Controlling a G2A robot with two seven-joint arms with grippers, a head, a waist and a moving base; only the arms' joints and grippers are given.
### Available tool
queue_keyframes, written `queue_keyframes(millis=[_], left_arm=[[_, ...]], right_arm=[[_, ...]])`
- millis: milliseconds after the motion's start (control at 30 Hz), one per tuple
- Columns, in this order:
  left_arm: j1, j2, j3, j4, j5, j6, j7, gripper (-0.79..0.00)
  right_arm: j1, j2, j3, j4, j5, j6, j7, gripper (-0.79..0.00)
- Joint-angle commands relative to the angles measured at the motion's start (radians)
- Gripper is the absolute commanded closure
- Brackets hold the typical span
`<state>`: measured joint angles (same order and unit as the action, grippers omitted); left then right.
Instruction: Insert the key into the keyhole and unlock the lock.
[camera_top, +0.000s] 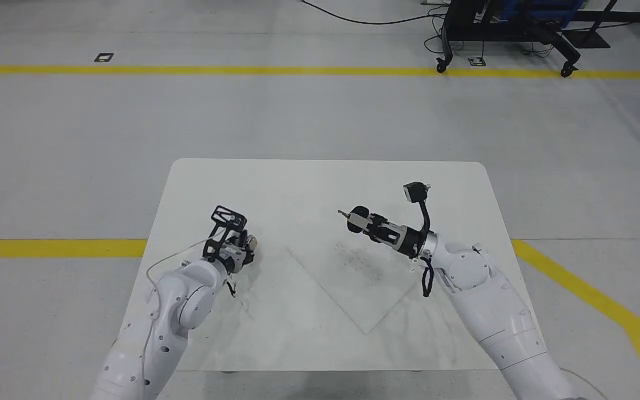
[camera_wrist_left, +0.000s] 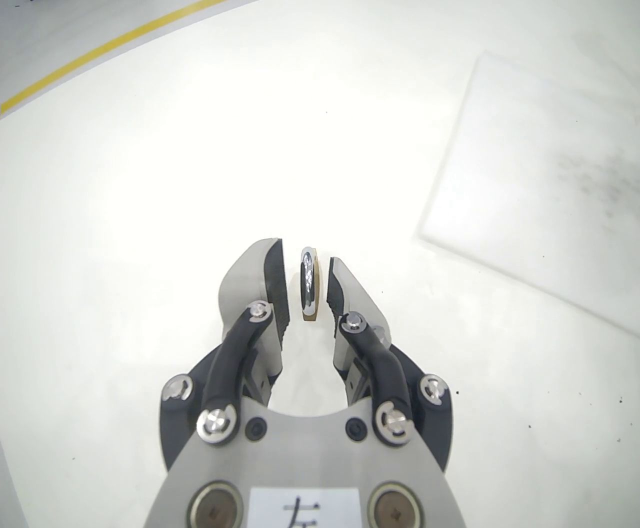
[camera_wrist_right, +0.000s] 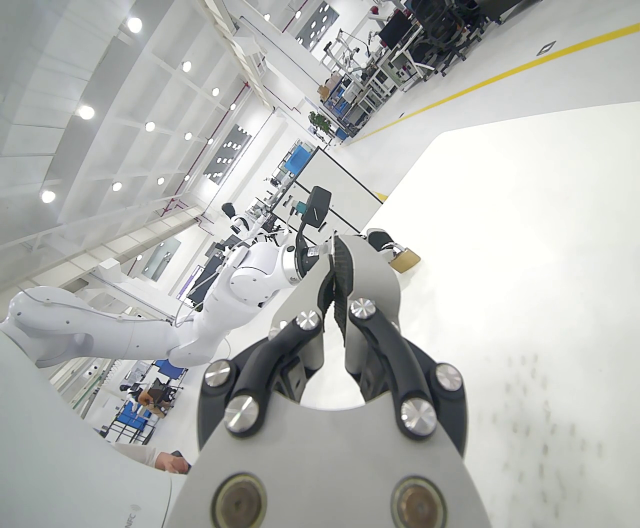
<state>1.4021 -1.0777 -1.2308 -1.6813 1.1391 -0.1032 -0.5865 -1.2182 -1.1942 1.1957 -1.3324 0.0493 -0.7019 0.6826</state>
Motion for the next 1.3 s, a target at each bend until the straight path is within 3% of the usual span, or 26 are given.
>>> queue_keyframes(millis=[0, 600, 833, 867, 933, 1200, 1267], left_arm=[[-0.001, -0.001, -0.001, 0.004, -0.003, -0.004, -0.003, 0.000], [0.016, -0.001, -0.044, -0.007, -0.051, -0.022, -0.040, 0.000], [0.032, -0.008, -0.131, -0.029, -0.394, -0.033, -0.008, 0.000], [0.033, -0.009, -0.154, -0.034, -0.425, -0.028, 0.037, 0.000], [0.050, -0.008, -0.169, -0.055, -0.411, -0.060, 0.109, 0.000], [0.051, -0.009, -0.169, -0.054, -0.431, -0.053, 0.111, 0.000], [0.039, -0.018, -0.173, -0.059, -0.632, -0.030, 0.080, 0.000]], right_arm=[[0.000, 0.000, 0.000, 0.000, 0.000, 0.000, 0.000, 0.000], [0.000, 0.000, 0.000, 0.000, 0.000, 0.000, 0.000, 0.000], [0.000, 0.000, 0.000, 0.000, 0.000, 0.000, 0.000, 0.000], [0.000, 0.000, 0.000, 0.000, 0.000, 0.000, 0.000, 0.000], [0.000, 0.000, 0.000, 0.000, 0.000, 0.000, 0.000, 0.000], [0.000, 0.000, 0.000, 0.000, 0.000, 0.000, 0.000, 0.000], [-0.006, -0.002, -0.006, -0.007, 0.016, 0.010, -0.017, 0.000]])
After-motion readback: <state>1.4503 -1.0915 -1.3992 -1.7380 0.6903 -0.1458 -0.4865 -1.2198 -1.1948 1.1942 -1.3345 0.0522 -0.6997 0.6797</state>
